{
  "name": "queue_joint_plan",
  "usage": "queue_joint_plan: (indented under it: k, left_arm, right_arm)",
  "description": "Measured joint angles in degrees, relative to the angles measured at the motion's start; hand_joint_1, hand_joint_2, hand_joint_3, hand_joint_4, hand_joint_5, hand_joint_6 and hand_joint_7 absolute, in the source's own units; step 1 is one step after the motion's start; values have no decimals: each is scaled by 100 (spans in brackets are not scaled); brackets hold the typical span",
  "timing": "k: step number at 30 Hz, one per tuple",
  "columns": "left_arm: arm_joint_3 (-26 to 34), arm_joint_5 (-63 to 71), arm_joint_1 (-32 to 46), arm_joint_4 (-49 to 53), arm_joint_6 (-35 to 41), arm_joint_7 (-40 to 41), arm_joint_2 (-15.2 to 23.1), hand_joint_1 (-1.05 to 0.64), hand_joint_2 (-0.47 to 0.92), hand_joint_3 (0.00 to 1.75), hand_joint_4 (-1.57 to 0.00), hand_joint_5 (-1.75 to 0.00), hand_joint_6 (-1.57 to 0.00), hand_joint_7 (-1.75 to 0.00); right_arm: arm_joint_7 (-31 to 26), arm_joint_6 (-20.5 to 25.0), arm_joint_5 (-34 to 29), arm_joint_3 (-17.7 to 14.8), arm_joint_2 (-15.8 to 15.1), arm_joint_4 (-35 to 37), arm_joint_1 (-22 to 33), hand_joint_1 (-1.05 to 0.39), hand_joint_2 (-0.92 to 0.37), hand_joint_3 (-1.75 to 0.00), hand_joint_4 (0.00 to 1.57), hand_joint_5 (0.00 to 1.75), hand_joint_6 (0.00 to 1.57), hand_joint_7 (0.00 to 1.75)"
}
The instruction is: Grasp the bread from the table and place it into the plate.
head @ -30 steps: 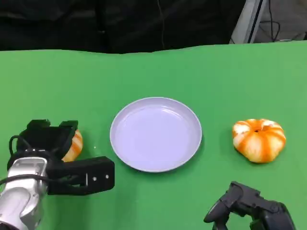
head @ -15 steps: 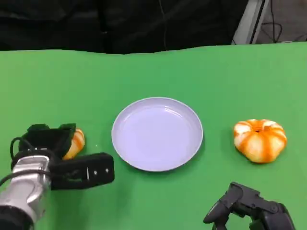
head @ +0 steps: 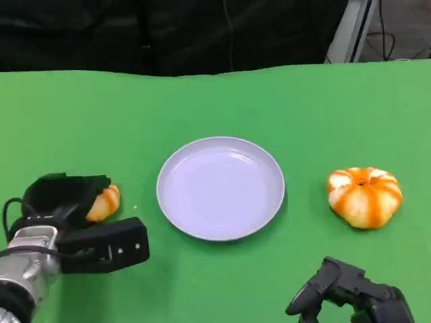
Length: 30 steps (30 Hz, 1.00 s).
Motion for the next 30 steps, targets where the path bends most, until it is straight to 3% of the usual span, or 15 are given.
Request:
queue_joint_plan:
  k: [1,4,9,14,25,26,27,29,30]
  left_arm:
    - [-12,1,5,22,-92,185,11,-21,90,4,-84,-171,-69,-148]
    - [-101,58,73,27,-430,754,84,-18,91,7,-80,-174,-58,-172]
    - [-161,84,153,-51,-604,1036,121,-14,88,6,-82,-175,-61,-175]
    - [-133,190,559,-1102,-761,1596,386,-13,90,9,-83,-175,-64,-174]
    - [27,295,884,-2332,-692,1643,580,-15,88,13,-87,-175,-67,-175]
    - [47,298,902,-2371,-680,1643,580,-15,66,61,-89,-175,-69,-175]
    - [80,289,953,-2482,-664,1628,583,-15,51,92,-89,-175,-69,-175]
    - [138,270,1020,-2921,-743,1574,561,-16,38,123,-91,-175,-70,-175]
    - [170,229,1033,-3162,-789,1519,539,-16,37,129,-92,-175,-70,-175]
  right_arm:
    - [0,0,0,0,0,0,0,3,-33,-142,80,164,84,132]
    - [1,0,1,2,0,0,-6,3,-33,-143,80,164,84,132]
    - [3,0,1,3,0,0,-19,3,-32,-144,80,164,84,132]
    - [-5,-1,-3,-6,1,16,-44,3,-31,-145,82,163,85,133]
    - [-7,-3,-1,-4,-3,22,-82,2,-33,-143,80,164,84,133]
    - [-7,-3,-1,-4,-3,23,-83,1,-32,-143,80,164,84,133]
    - [-8,-4,-1,-5,-3,23,-79,1,-32,-143,81,164,84,133]
    - [-9,-4,-2,-8,-3,24,-56,0,-32,-144,81,164,85,133]
    - [-9,-5,-2,-8,-2,23,-61,0,-32,-143,81,164,85,133]
